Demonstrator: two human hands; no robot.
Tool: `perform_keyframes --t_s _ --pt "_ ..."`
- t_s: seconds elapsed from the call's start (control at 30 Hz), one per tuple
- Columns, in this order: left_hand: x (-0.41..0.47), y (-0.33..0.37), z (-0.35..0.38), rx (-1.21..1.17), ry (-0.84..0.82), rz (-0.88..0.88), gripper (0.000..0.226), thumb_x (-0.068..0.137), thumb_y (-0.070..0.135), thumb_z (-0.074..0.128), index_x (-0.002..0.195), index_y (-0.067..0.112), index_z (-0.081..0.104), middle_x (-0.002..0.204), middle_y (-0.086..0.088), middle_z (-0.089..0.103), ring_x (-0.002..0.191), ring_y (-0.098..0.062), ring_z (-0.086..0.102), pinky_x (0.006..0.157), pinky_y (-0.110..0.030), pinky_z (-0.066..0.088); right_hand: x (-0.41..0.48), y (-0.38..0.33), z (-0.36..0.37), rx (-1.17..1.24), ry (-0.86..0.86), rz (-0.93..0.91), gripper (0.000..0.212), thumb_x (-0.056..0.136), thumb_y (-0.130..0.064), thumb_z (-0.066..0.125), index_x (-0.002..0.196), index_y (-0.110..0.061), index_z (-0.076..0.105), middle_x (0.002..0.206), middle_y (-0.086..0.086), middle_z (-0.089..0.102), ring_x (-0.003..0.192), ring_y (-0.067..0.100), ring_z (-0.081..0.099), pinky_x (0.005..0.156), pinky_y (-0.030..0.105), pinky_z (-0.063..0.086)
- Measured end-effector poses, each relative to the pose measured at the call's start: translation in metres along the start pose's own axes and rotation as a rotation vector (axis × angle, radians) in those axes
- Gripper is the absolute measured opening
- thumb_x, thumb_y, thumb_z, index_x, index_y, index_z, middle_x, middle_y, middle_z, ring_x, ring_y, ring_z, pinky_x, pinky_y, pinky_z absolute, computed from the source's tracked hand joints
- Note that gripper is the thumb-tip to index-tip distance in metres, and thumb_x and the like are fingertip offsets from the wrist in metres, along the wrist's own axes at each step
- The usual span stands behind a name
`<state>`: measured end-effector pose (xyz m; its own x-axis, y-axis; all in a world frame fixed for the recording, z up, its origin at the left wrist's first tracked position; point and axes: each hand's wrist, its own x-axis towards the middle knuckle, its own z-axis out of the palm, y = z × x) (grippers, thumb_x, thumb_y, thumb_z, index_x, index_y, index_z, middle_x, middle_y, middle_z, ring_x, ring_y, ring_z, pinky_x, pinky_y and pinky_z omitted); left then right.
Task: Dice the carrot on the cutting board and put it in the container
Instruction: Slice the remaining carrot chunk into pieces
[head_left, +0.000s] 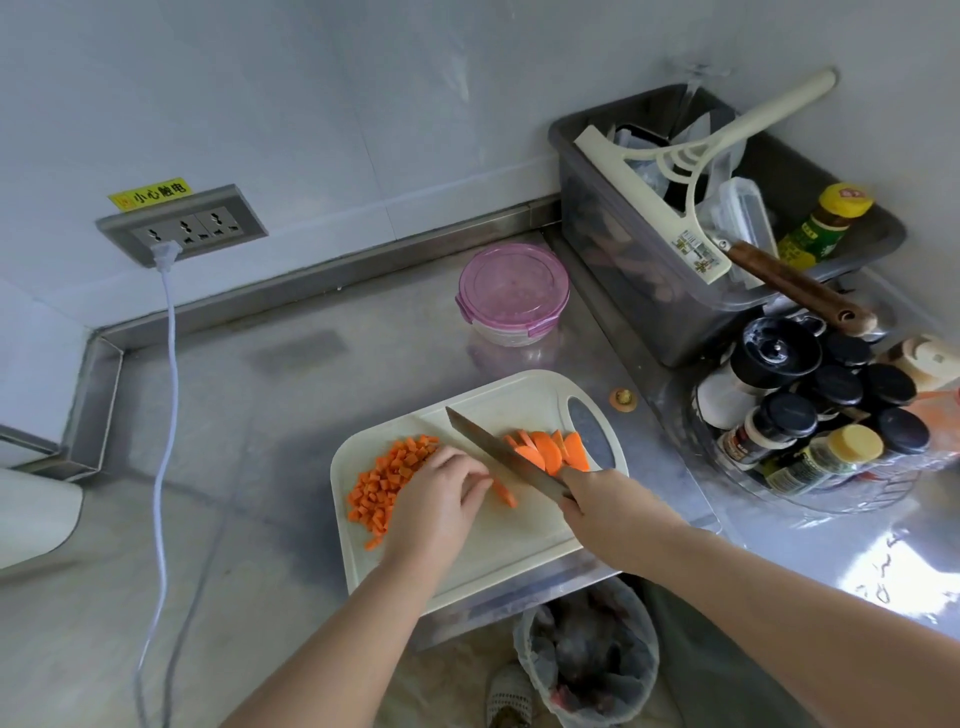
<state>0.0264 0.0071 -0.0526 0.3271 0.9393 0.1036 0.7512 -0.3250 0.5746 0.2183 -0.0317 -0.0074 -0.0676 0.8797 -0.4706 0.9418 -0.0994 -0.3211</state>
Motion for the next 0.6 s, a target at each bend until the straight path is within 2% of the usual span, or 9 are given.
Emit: perform_keyframes --t_s 0.07,0.17,0.27,0.37,0.43,0.5,0.6 --pt "0.003 -0.002 -0.012 -0.070 0.130 -0.061 0.007 0.087 0.015 0.066 0.094 0.016 0.068 0.093 0.007 0.063 0.074 -0.011 0.062 0.066 -0.031 0.053 0.000 0.003 -0.001 -0.037 0.015 -0.026 0.024 0.103 -0.026 0.033 0.114 -0.016 0.051 0.070 -0.004 0.042 0.058 0.014 0.044 0.047 0.023 0.030" --pt "0.010 0.002 -0.033 -0.149 0.322 -0.107 0.014 0.089 0.009 0.061 0.099 0.017 0.066 0.092 0.006 0.063 0.076 -0.010 0.061 0.067 -0.033 0.054 -0.003 0.007 -0.009 -0.129 0.129 -0.078 0.024 0.101 -0.028 0.036 0.119 -0.021 0.051 0.072 -0.001 0.044 0.063 0.024 0.046 0.046 0.027 0.029" --pt "0.025 0.015 -0.045 -0.114 0.383 -0.016 0.015 0.090 0.011 0.055 0.097 0.017 0.067 0.092 0.007 0.060 0.079 -0.004 0.055 0.073 -0.023 0.045 -0.008 0.012 -0.018 -0.217 0.205 -0.101 0.025 0.100 -0.028 0.037 0.121 -0.024 0.050 0.067 -0.003 0.042 0.065 0.026 0.049 0.051 0.028 0.033" --pt "0.039 0.027 -0.046 -0.049 0.207 0.157 0.027 0.085 0.017 0.044 0.090 0.020 0.070 0.090 0.009 0.065 0.085 -0.011 0.059 0.078 -0.026 0.043 -0.012 0.014 -0.030 -0.258 0.331 -0.170 0.021 0.094 -0.025 0.050 0.114 -0.024 0.055 0.074 0.002 0.057 0.057 0.027 0.053 0.051 0.028 0.039" --pt "0.043 0.034 -0.043 0.027 -0.004 0.258 0.037 0.081 0.016 0.038 0.092 0.023 0.073 0.096 0.011 0.068 0.092 -0.014 0.061 0.087 -0.028 0.040 -0.011 0.015 -0.031 -0.377 0.370 -0.201 0.026 0.075 -0.024 0.073 0.100 -0.024 0.066 0.066 0.001 0.064 0.044 0.025 0.054 0.044 0.023 0.030" --pt "0.046 0.040 -0.038 0.110 -0.191 0.286 0.046 0.080 0.015 0.035 0.102 0.027 0.073 0.107 0.014 0.067 0.104 -0.010 0.057 0.098 -0.025 0.032 -0.009 0.018 -0.032 -0.460 0.394 -0.203 0.039 0.046 -0.023 0.088 0.081 -0.024 0.072 0.048 -0.001 0.056 0.031 0.021 0.045 0.042 0.020 0.022" --pt "0.050 0.044 -0.033 0.122 -0.295 0.258 0.047 0.083 0.013 0.035 0.111 0.027 0.070 0.118 0.016 0.063 0.111 -0.006 0.053 0.102 -0.023 0.028 -0.008 0.023 -0.029 -0.453 0.431 -0.223 0.043 0.038 -0.017 0.089 0.077 -0.022 0.072 0.046 -0.003 0.054 0.028 0.022 0.042 0.040 0.019 0.031"
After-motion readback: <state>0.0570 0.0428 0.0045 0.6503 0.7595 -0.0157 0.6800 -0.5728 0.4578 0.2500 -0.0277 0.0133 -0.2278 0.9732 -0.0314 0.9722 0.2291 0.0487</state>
